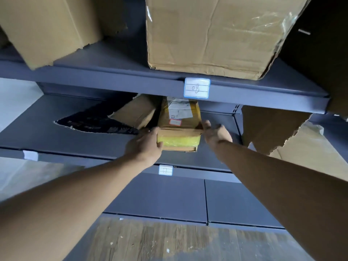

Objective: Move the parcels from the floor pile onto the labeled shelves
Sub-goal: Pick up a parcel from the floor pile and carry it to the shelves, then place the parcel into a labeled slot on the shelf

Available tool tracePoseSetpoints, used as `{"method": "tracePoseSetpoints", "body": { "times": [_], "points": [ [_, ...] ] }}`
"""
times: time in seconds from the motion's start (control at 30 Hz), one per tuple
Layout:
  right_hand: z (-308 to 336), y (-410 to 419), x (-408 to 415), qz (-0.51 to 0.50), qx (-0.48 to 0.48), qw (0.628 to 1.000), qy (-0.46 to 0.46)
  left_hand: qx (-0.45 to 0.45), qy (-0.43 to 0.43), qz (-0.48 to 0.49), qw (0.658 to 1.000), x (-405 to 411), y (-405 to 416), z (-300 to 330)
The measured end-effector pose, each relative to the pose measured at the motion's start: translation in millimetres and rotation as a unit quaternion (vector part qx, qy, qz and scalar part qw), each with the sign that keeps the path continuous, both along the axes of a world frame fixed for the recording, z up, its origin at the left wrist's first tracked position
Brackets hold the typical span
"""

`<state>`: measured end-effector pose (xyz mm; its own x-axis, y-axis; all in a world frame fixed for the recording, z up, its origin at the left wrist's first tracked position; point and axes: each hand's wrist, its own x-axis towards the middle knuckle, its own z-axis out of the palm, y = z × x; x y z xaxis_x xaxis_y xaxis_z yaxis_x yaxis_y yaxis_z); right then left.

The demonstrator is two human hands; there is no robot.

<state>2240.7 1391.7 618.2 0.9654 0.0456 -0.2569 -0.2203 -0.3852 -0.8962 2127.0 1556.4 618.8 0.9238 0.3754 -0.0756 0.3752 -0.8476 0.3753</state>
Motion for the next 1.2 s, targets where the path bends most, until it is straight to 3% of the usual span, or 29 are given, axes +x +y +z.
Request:
{"method": "tracePoseSetpoints", "body": {
  "times": [0.07,0.17,0.4,0.53,0.73,0.97,1.2],
  "points": [
    [-2.0,-10.1,-17.2,0.002,-0.007,1.000,0.029,-0.017,-0.025,-0.005,1.000,-14.2,-5.7,3.7],
    [-11.4,-25.8,-40.0,0.030,-0.180,0.982,0.045,-0.005,-0.029,-0.028,0.999,-26.6,-15.8,16.0],
    [-7.4,-24.8,-99.1,0.048,-0.176,0.982,0.051,-0.063,-0.014,-0.013,0.998,-54.1,-28.7,30.5],
    [5.1,-26.9,-151.4,0.047,-0.019,0.992,0.114,-0.171,-0.012,0.005,0.985,-82.9,-51.3,29.8],
    [66.2,-80.5,-228.9,-0.020,0.089,0.976,0.197,-0.285,0.006,-0.018,0.958,-129.3,-123.8,52.7],
    [164.0,-215.4,-251.3,-0.165,0.189,0.958,0.136,-0.294,-0.013,-0.101,0.950,-124.2,-252.0,150.2],
    [237.6,-431.0,-275.8,-0.278,0.212,0.936,0.032,-0.287,-0.019,-0.229,0.930,-116.7,-455.1,246.0]
  ]
}}
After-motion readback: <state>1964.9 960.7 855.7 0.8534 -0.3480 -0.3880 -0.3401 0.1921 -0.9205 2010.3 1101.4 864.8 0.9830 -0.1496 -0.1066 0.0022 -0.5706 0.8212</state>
